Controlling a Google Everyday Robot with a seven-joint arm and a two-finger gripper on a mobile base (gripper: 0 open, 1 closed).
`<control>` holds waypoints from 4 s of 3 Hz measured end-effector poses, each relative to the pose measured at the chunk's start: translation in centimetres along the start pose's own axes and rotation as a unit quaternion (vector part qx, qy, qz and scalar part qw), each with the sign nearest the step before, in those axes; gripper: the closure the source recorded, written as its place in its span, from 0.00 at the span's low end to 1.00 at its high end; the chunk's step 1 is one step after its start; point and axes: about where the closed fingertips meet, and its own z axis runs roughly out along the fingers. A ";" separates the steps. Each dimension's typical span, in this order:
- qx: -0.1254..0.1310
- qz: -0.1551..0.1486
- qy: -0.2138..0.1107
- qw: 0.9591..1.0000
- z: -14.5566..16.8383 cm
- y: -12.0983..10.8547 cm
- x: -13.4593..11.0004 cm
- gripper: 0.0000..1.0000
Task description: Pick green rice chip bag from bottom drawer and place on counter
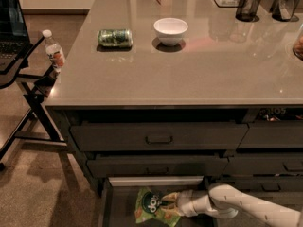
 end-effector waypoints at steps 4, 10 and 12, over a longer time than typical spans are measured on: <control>0.048 -0.108 -0.003 0.993 -16.7 0.5 -13.4 1.00; 0.233 -0.320 -0.035 0.918 -41.8 5.5 -43.5 1.00; 0.229 -0.339 -0.036 0.912 -42.2 3.4 -45.8 1.00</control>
Offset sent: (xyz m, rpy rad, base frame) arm -0.0090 -0.0866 0.2427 -0.0238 -0.2506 0.0523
